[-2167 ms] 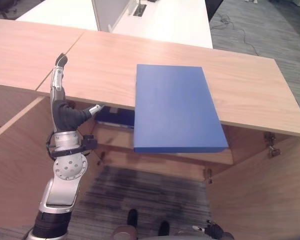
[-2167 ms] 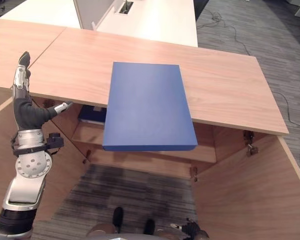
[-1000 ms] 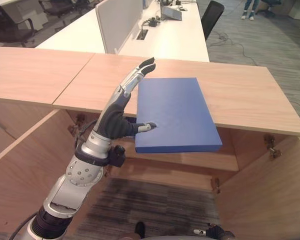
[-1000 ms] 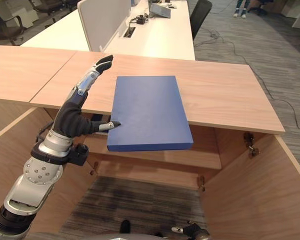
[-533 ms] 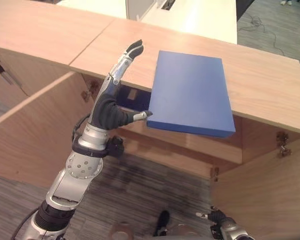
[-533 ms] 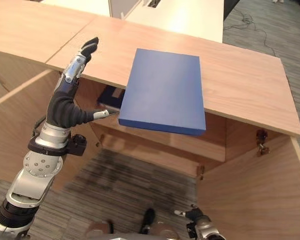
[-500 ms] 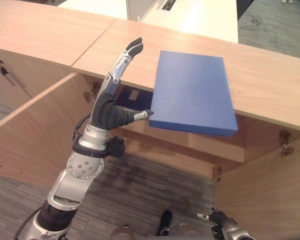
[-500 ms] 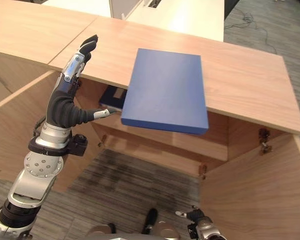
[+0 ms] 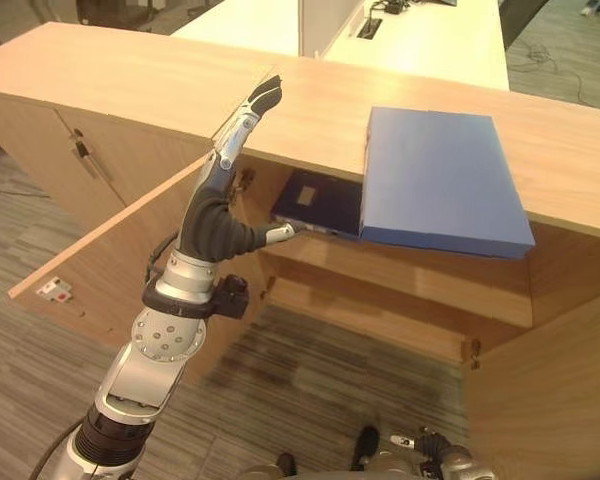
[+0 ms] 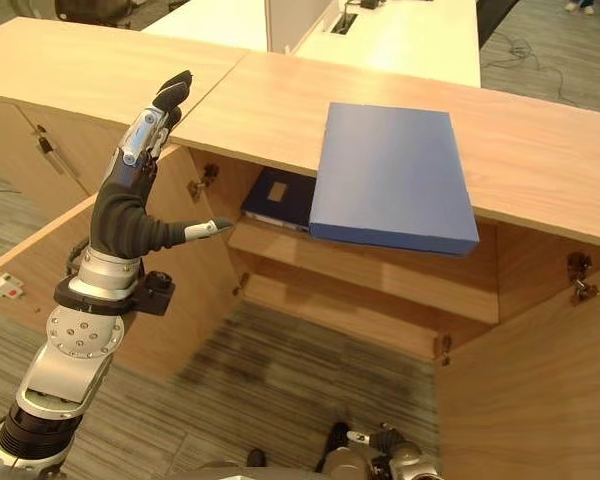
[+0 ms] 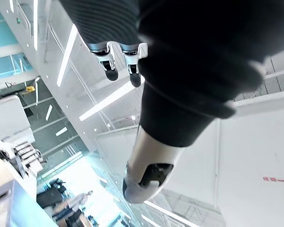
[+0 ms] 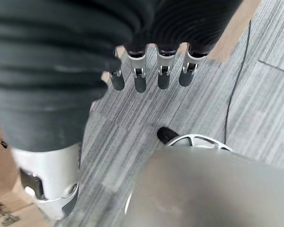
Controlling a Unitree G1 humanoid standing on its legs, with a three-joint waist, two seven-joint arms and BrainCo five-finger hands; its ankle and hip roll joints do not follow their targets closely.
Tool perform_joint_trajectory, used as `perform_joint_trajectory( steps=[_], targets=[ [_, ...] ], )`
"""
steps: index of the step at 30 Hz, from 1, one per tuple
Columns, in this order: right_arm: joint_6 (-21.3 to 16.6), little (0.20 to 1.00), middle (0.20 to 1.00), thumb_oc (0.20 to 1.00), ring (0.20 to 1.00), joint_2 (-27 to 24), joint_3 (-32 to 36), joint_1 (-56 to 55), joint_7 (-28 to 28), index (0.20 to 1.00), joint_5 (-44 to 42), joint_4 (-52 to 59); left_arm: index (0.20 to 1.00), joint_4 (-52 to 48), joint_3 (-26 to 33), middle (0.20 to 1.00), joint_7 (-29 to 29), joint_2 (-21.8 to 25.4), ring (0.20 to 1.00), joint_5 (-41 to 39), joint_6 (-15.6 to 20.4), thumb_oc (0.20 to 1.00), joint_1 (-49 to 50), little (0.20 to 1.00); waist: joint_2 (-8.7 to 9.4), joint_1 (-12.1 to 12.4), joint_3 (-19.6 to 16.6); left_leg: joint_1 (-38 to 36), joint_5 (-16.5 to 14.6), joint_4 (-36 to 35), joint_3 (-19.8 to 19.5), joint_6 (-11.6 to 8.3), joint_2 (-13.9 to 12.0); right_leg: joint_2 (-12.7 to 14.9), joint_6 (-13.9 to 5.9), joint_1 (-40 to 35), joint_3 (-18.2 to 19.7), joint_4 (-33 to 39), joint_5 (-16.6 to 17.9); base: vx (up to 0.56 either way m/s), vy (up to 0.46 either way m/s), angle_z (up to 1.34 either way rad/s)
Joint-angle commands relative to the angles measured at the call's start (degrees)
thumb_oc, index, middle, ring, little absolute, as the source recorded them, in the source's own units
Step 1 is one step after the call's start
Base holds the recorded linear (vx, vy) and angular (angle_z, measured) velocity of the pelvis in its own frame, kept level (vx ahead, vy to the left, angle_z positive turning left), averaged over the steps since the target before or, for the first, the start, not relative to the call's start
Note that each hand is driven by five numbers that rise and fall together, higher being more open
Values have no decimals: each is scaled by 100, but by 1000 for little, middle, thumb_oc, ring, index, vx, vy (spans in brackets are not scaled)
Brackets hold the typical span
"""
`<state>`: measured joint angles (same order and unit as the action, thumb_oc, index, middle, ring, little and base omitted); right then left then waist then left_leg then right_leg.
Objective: Put the empty folder in the office cabinet
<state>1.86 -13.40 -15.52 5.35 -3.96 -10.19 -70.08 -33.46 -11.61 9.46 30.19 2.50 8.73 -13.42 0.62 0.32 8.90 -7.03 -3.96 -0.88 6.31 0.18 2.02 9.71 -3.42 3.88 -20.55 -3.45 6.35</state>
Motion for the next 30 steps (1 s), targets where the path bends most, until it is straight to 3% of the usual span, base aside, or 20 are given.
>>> perform_joint_trajectory(
  steps=[1,2,3,4,5,8,16,23,30],
  targets=[
    [-54,1000,1000,1000,1000,108,-39,-3,9,1000,-117,60,1000,-135,-150,1000,38,103,1000,-117,202,1000,-238,1000,-82,97,191,129,-119,-267,-263,200,-24,416,-454,239,522,-1291,-376,-92,-1,-9],
    [-67,1000,1000,1000,1000,123,-87,-56,20,1000,-75,82,1000,-18,-254,1000,66,52,1000,-38,191,1000,-368,1000,-42,101,160,185,-103,-244,-234,185,-20,469,-450,113,556,-1162,-409,36,-102,4],
    [-40,1000,1000,1000,1000,118,-129,-105,21,1000,4,21,1000,256,-518,1000,-2,13,1000,217,138,1000,-613,1000,150,94,24,219,-77,-285,-189,129,39,327,-479,-267,563,-506,-588,27,-101,10],
    [-41,1000,1000,1000,1000,123,-121,-103,21,1000,5,21,1000,271,-533,1000,4,13,1000,224,145,1000,-629,1000,157,96,21,238,-49,-284,-190,130,44,326,-472,-275,552,-454,-544,49,-160,-1],
    [-5,1000,1000,1000,1000,102,-91,-134,33,1000,24,-106,1000,453,-700,1000,-149,72,1000,430,111,1000,-738,1000,300,82,-129,265,-27,-329,-89,94,54,223,-574,-442,533,24,-566,12,-79,-19],
    [-3,1000,1000,1000,1000,98,-76,-162,18,1000,6,-186,1000,671,-950,1000,-247,91,1000,587,95,1000,-898,1000,357,39,-259,224,-16,-387,-45,79,23,47,-601,-551,640,352,-484,88,-117,-30],
    [-28,1000,1000,1000,1000,50,-35,-156,-198,1000,-218,-228,1000,1800,-2003,1000,-284,-204,1000,1088,-40,1000,-1794,1000,354,-263,-437,-99,-119,-412,57,-19,-201,-237,-493,-833,781,768,-466,73,-75,-22],
    [-38,1000,1000,1000,1000,-1,-45,-200,-283,1000,-242,-299,1000,2531,-2355,1000,-196,-507,1000,1311,-150,1000,-2088,1000,337,-430,-499,-211,-134,-412,172,-91,-345,-377,-435,-877,863,845,-533,34,-67,-6],
    [-38,1000,1000,1000,1000,-50,-95,-179,-404,1000,-252,-461,1000,3691,-2644,1000,290,-884,1000,2148,-338,1000,-2683,1000,313,-591,-572,-311,-123,-412,322,-175,-494,-526,-361,-886,974,845,-634,28,-60,-13]
  ],
)
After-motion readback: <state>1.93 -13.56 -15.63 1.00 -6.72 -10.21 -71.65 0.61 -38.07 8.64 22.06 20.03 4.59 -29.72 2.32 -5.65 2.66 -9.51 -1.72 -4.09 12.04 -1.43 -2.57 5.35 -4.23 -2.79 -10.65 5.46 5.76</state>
